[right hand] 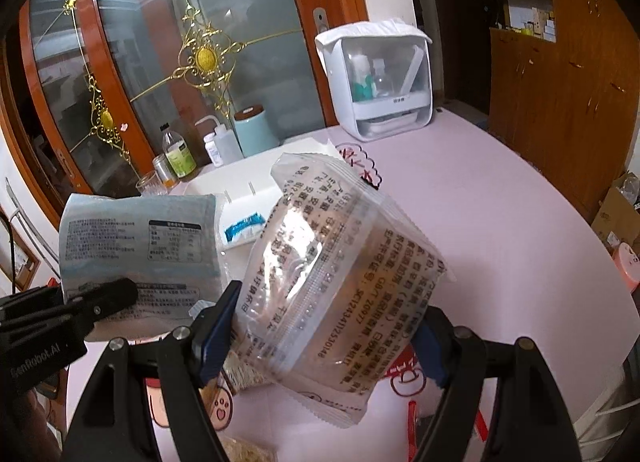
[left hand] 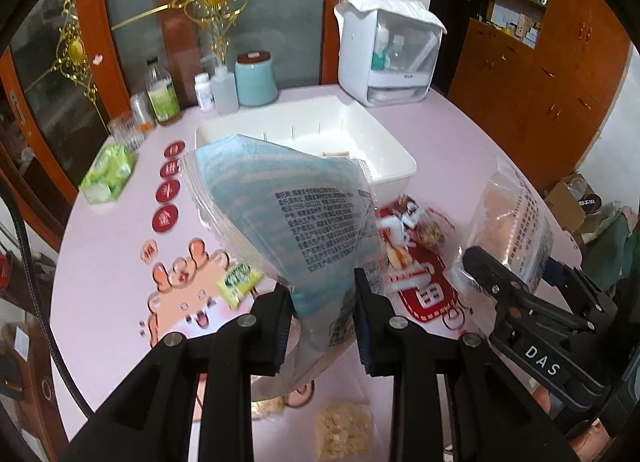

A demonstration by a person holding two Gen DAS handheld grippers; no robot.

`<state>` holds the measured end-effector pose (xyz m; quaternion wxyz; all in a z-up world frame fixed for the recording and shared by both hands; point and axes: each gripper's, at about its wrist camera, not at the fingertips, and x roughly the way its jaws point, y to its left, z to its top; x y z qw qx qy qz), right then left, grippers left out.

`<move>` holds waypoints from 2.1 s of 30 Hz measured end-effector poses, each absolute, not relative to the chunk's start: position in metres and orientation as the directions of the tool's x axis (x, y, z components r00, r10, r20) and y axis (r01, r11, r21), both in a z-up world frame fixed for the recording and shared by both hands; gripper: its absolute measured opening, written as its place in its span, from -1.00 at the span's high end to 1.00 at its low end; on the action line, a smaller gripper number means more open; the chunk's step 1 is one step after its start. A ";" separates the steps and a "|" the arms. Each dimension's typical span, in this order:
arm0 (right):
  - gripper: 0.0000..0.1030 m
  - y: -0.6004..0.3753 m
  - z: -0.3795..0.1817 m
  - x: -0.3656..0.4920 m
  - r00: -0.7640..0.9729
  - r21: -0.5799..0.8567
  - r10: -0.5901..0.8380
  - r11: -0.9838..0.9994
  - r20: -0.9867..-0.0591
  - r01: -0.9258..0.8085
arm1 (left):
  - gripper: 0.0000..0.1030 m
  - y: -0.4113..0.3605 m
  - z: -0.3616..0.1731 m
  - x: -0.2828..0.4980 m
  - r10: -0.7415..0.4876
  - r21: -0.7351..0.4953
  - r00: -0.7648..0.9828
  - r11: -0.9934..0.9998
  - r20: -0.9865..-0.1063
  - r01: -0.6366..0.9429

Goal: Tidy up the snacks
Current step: 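Lift both bags over the white tray and open both tools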

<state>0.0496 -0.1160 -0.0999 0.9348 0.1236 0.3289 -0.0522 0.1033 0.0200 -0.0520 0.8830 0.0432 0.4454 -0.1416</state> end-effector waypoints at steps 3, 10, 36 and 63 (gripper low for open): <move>-0.49 -0.115 -0.092 0.056 0.795 0.192 -0.031 0.964 -0.605 0.183 | 0.50 0.021 -0.045 0.114 -0.204 -0.038 0.576 0.957 -0.791 0.287; -0.49 -0.112 -0.079 0.074 0.820 0.184 -0.050 0.965 -0.570 0.186 | 0.50 0.022 -0.034 0.144 -0.189 -0.018 0.612 0.962 -0.768 0.274; -0.49 -0.147 -0.050 0.194 0.839 0.285 0.075 0.954 -0.538 0.097 | 0.50 0.044 -0.024 0.261 -0.184 -0.067 0.684 0.979 -0.706 0.194; -0.90 -0.098 -0.093 0.272 0.737 0.147 0.103 0.989 -0.667 -0.005 | -0.89 0.050 -0.043 0.310 -0.083 0.032 0.716 0.989 -0.694 0.146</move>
